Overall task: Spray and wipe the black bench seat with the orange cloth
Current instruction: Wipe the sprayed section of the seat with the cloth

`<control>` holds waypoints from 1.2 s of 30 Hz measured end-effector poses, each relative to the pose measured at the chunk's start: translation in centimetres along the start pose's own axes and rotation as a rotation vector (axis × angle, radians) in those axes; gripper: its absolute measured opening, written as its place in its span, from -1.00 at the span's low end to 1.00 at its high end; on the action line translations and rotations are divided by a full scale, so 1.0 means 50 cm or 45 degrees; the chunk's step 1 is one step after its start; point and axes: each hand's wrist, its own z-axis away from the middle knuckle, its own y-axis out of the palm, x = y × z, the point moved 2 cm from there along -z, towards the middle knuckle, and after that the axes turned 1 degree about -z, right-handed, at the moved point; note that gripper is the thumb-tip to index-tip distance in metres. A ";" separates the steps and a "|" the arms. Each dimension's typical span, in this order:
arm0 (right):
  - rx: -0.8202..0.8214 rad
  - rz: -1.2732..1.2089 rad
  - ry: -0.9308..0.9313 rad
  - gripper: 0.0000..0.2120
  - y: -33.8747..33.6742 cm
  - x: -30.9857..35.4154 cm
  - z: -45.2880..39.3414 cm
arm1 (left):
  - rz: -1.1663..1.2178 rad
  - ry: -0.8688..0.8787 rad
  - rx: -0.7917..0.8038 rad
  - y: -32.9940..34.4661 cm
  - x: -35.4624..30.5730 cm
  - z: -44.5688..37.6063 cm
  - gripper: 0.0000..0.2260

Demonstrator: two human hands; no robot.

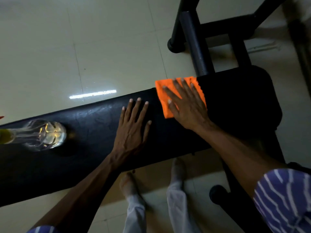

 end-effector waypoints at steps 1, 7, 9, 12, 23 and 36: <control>-0.024 -0.033 0.168 -0.49 -0.010 -0.037 -0.020 | -0.008 0.012 0.000 0.005 -0.013 -0.007 -0.45; -0.083 -0.031 0.189 -0.48 0.007 -0.007 0.024 | -0.015 0.010 -0.010 0.035 -0.068 -0.060 -0.45; -0.024 0.000 -0.065 -0.48 -0.002 -0.067 0.039 | -0.018 0.011 -0.004 0.046 -0.087 -0.075 -0.45; -0.086 -0.006 0.120 -0.50 -0.035 -0.178 0.003 | -0.033 0.021 -0.003 0.059 -0.118 -0.092 -0.44; -0.097 -0.051 0.345 -0.45 -0.065 -0.333 0.014 | -0.055 0.119 0.001 0.094 -0.232 -0.167 -0.45; -0.126 -0.113 0.573 -0.47 -0.084 -0.472 0.094 | -0.058 0.263 0.056 0.129 -0.374 -0.249 -0.45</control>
